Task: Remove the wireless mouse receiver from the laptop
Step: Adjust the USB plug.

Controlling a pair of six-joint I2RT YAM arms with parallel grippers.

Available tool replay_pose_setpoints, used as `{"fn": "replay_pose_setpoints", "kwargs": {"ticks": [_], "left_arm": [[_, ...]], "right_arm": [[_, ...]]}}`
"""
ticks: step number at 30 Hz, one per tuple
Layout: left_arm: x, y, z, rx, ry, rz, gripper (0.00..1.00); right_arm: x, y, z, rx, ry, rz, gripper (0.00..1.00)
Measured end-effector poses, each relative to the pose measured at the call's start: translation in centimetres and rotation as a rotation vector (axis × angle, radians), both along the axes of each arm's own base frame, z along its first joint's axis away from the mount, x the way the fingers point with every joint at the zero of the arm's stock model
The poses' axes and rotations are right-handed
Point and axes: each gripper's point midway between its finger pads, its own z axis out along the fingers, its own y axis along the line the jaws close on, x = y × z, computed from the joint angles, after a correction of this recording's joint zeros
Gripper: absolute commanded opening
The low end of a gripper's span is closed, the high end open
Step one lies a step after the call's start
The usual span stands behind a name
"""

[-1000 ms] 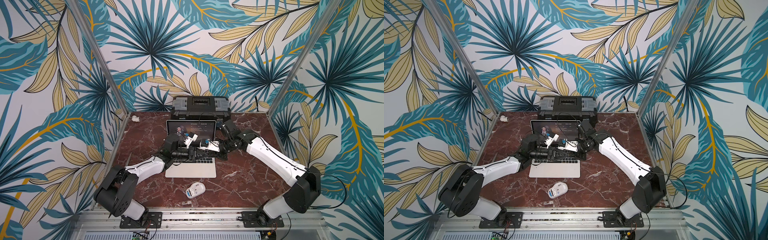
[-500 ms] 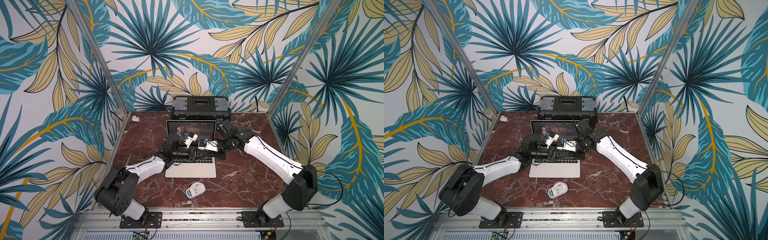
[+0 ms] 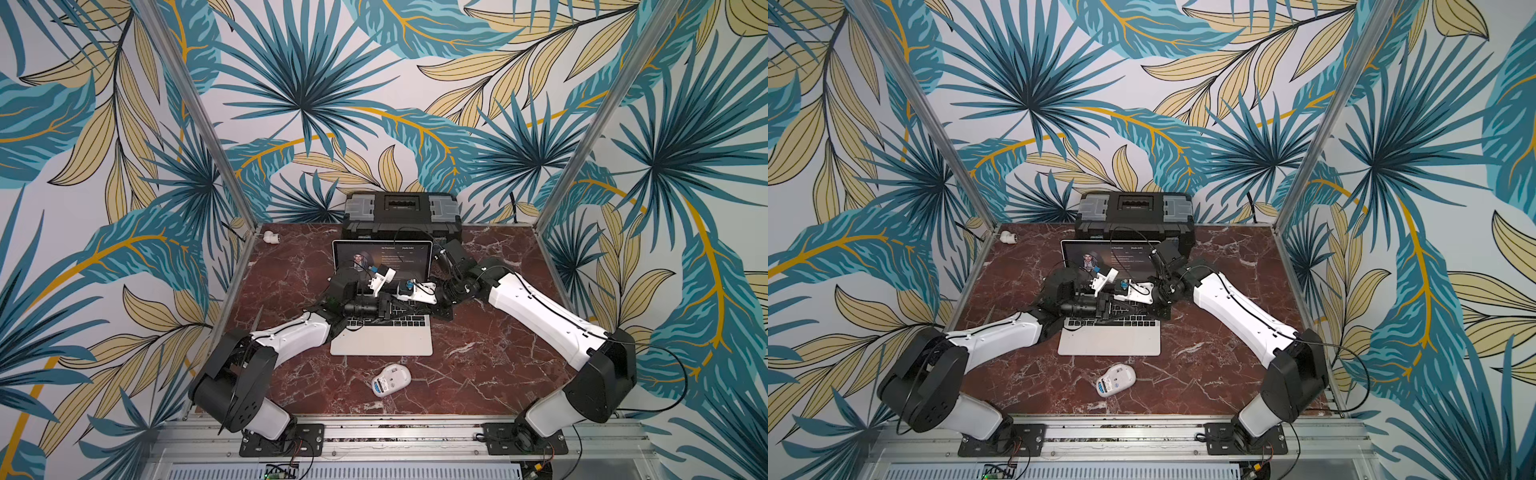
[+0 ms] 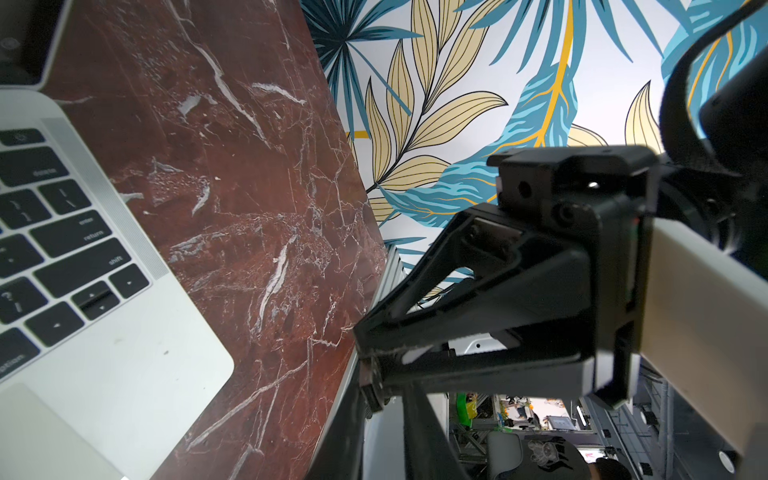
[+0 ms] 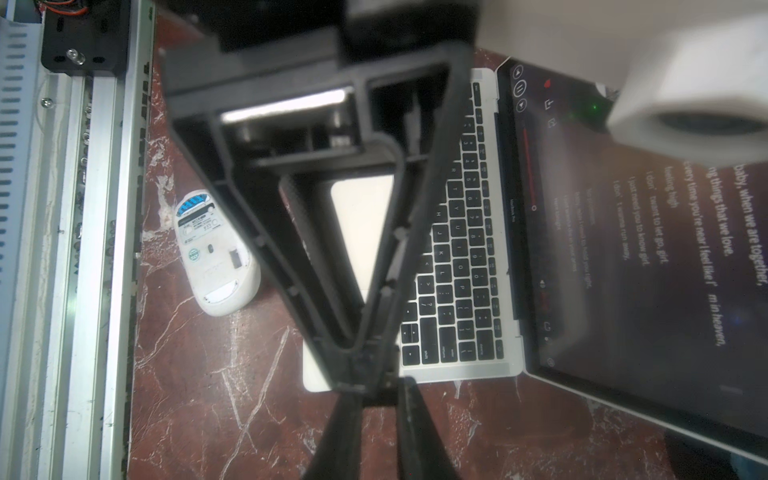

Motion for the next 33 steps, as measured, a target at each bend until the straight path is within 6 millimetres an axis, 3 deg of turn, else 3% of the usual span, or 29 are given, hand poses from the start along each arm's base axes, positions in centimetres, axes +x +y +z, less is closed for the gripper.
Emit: {"fn": "replay_pose_setpoints", "kwargs": {"ticks": [5, 7, 9, 14, 33], "left_arm": [[0.18, -0.10, 0.43, -0.005, -0.013, 0.000, 0.20], [0.25, -0.14, 0.62, -0.008, -0.018, 0.000, 0.21], [0.28, -0.17, 0.72, -0.011, -0.023, 0.000, 0.29], [0.31, -0.23, 0.61, -0.011, -0.017, -0.001, 0.33], [0.04, -0.33, 0.52, -0.009, -0.035, -0.017, 0.32]], "right_arm": [[-0.56, -0.52, -0.61, -0.032, 0.020, 0.004, 0.00], [-0.61, -0.56, -0.65, -0.035, 0.020, 0.006, 0.00], [-0.66, -0.52, -0.65, -0.035, 0.020, 0.008, 0.00], [-0.81, -0.35, -0.65, -0.036, 0.019, 0.015, 0.00], [-0.62, -0.42, -0.06, -0.034, -0.002, 0.010, 0.00]]}}
